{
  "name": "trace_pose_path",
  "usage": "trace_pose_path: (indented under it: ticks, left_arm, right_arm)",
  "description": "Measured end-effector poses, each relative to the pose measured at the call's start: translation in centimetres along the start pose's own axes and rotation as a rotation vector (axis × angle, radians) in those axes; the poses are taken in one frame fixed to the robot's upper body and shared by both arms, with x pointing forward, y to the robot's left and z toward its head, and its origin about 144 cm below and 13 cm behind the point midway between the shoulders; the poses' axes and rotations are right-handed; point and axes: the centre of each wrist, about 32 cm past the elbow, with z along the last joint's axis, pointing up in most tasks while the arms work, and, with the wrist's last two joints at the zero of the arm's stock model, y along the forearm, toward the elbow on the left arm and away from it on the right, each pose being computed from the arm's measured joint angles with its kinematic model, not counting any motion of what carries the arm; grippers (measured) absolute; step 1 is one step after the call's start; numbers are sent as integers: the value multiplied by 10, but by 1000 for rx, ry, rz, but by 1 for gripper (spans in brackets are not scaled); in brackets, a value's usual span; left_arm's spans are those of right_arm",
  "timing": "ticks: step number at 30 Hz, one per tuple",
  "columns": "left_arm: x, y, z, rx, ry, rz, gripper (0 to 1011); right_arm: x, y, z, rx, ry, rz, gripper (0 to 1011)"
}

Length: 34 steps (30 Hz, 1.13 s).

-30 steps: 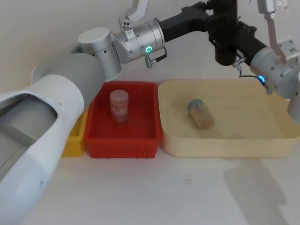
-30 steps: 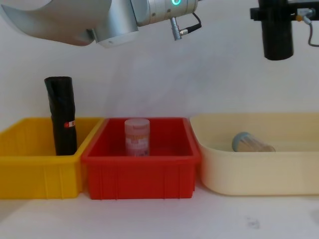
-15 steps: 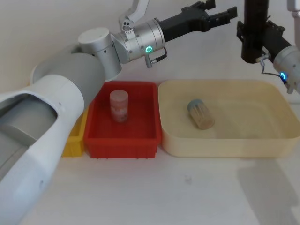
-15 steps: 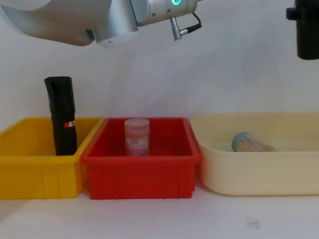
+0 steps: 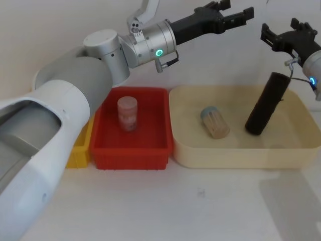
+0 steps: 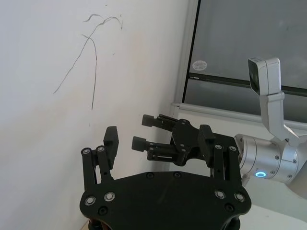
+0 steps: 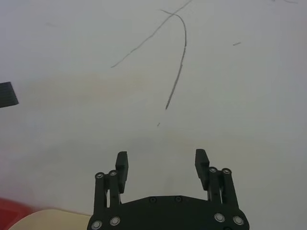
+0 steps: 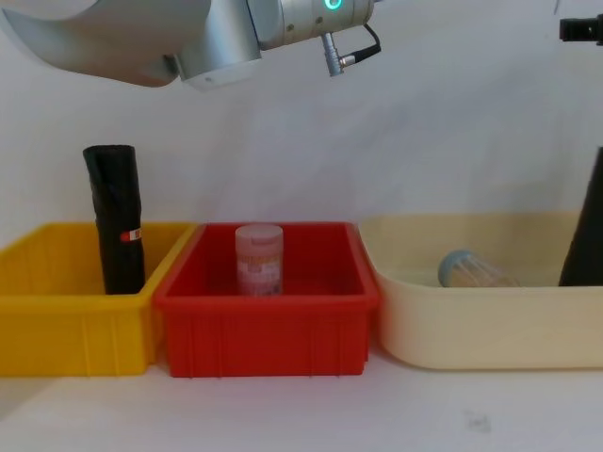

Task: Pick up the garbage bag with the one hand and transfer it to the other hand.

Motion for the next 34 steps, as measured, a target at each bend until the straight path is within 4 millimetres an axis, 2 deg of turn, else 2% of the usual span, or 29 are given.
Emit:
trace_pose_path:
  ticks: [7, 34]
  left_arm:
    - [0, 0, 0, 0, 0, 0, 1002]
    - [0, 0, 0, 0, 0, 0, 1002]
  right_arm:
    - [3, 0, -1, -2, 4, -10, 1001]
    - [6, -1, -2, -5, 9, -22, 1001]
